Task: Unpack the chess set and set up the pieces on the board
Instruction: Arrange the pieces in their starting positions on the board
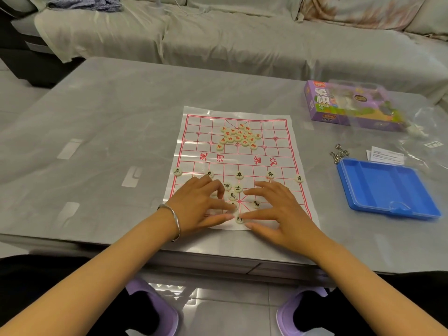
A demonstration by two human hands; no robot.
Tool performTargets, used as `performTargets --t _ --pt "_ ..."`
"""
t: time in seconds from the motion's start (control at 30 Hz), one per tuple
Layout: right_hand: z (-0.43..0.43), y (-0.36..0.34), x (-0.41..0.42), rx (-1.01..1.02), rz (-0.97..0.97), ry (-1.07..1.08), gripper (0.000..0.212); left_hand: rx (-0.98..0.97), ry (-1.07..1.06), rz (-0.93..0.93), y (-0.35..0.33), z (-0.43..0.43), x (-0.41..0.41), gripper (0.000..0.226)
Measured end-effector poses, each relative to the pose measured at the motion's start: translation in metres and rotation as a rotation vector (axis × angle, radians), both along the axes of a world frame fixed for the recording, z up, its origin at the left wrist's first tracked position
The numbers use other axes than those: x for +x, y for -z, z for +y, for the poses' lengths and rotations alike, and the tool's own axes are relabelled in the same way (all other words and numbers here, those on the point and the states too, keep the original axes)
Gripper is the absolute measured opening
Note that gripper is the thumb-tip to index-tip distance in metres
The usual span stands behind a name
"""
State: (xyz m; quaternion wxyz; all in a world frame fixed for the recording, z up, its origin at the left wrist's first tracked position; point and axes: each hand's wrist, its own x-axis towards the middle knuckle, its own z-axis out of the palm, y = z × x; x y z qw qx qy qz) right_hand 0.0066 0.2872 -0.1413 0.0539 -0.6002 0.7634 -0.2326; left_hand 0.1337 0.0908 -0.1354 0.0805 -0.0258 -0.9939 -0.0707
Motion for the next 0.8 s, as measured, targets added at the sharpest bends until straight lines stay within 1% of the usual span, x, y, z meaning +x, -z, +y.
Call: performTargets --t 0.07,0.17,0.3,0.43,0.5,0.57,0.63,0.7,0.73,0.8 --pt "0.004 0.000 0.000 0.035 0.016 -0.008 0.035 -0.066 0.034 0.025 0.005 -0.003 0.001 0.059" --pt "0.004 0.003 -0.001 0.050 0.017 -0.001 0.037 -0.106 0.037 0.020 0.006 -0.005 0.000 0.061" --pt "0.003 0.004 -0.004 0.044 0.077 0.012 0.044 -0.095 0.020 0.024 0.006 -0.008 0.000 0.062" --pt "0.002 0.006 -0.005 0.031 0.035 0.026 0.040 -0.033 -0.026 0.016 0.001 -0.007 0.000 0.060" --pt "0.002 0.007 -0.006 -0.014 0.009 0.076 0.037 0.020 -0.051 -0.021 -0.002 -0.005 0.002 0.055" --pt "0.003 0.008 -0.009 -0.038 -0.005 0.155 0.040 0.092 -0.078 -0.062 -0.005 -0.006 0.004 0.053" --pt "0.004 0.009 -0.014 -0.009 0.009 0.213 0.041 0.099 -0.079 -0.046 -0.004 -0.007 0.004 0.042" --pt "0.005 0.011 -0.016 0.037 0.014 0.232 0.037 0.095 -0.097 -0.024 -0.003 -0.008 0.004 0.028" --pt "0.005 0.012 -0.017 0.045 0.012 0.233 0.034 0.098 -0.113 -0.026 -0.003 -0.009 0.004 0.024" --pt "0.005 0.013 -0.017 0.043 0.005 0.234 0.031 0.108 -0.167 -0.047 -0.004 -0.011 0.004 0.023"
